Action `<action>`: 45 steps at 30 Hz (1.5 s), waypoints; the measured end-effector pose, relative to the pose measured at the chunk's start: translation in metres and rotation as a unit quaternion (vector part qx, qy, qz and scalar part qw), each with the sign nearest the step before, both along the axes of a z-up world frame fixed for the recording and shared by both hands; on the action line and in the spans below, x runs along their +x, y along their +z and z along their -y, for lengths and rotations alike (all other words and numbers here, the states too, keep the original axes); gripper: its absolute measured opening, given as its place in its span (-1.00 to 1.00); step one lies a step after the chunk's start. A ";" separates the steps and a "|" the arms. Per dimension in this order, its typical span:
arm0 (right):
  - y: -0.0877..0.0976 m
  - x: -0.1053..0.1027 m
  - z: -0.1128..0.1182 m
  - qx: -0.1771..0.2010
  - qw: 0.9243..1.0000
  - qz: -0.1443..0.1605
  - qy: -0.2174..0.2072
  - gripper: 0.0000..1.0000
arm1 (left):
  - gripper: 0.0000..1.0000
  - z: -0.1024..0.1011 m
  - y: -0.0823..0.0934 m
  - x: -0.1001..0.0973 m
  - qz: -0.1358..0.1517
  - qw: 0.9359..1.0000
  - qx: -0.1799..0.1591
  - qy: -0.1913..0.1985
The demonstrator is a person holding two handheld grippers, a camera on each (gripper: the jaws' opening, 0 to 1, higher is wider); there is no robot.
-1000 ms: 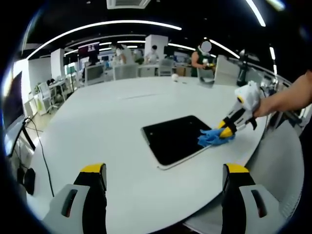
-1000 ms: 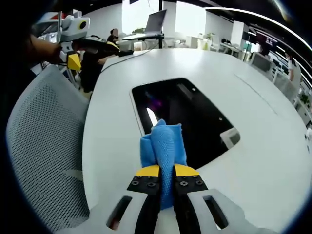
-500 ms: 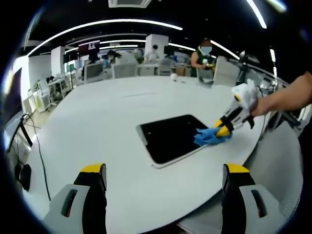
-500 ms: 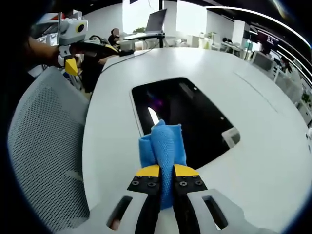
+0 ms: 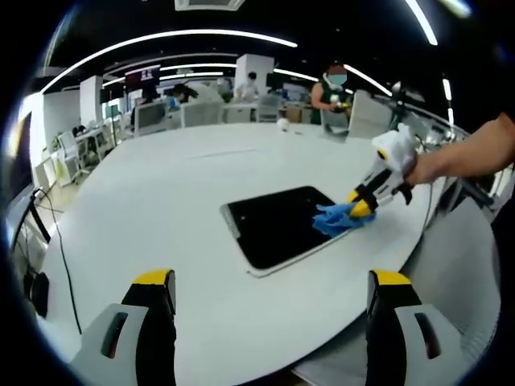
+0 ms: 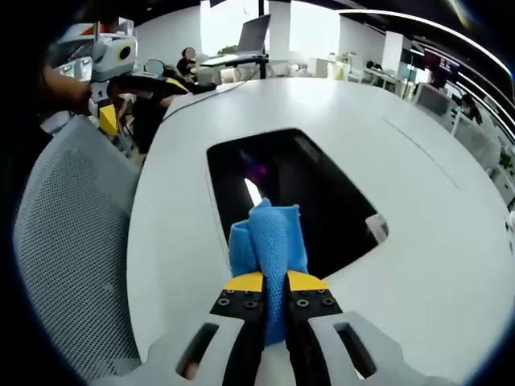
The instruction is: Wipe the mirror surface with the cleaning cloth until all visible marks leave the cleaned area.
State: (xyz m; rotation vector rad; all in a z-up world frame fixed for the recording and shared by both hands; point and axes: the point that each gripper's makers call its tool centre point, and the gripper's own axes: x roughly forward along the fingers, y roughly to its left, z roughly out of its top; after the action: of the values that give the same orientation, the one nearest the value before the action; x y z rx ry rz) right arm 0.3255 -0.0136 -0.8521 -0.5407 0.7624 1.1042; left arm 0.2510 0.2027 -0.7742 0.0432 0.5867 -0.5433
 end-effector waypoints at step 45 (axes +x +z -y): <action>0.000 0.068 0.004 -0.005 1.000 0.009 0.024 -0.94 | 1.00 -0.026 -0.002 0.042 0.000 0.999 0.034 -0.026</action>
State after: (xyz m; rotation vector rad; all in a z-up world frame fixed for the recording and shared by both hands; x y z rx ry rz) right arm 0.3934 -0.0173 -0.8521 -0.5804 0.7429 1.1392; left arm 0.2930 0.2284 -0.7760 0.1235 0.6064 -0.5733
